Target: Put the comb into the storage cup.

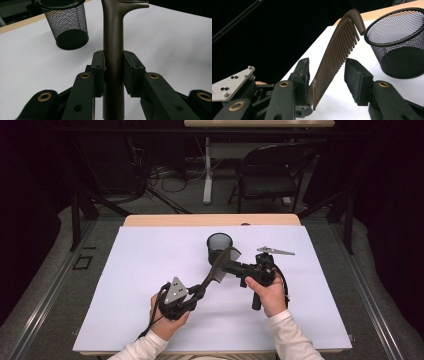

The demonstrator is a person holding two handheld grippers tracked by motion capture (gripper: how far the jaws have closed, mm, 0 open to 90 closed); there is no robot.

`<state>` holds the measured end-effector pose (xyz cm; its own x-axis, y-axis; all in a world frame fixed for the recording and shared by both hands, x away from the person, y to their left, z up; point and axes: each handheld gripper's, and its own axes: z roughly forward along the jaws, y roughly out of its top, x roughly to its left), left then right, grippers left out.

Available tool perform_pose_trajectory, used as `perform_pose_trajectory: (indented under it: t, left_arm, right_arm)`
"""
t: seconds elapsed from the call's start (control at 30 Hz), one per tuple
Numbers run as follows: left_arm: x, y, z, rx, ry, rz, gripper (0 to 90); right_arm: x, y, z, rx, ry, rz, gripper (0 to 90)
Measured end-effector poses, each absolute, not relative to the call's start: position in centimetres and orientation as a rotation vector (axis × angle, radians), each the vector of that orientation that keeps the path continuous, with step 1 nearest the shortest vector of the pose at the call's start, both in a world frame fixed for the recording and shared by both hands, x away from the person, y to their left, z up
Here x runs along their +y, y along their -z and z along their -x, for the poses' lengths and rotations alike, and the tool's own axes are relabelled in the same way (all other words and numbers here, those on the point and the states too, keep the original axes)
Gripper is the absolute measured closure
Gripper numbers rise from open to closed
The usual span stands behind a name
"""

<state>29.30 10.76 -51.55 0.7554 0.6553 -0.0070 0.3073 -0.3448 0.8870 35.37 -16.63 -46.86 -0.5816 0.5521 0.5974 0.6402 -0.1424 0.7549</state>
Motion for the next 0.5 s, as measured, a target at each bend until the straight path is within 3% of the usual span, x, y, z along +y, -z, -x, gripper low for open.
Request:
perform_pose_trajectory:
  t: [0.5]
  left_arm:
    - [10.35,51.67,-29.01,0.709,-0.435,-1.963,72.3]
  right_arm:
    - [-16.73,47.04,-35.45,-1.999,1.804,1.4,67.5]
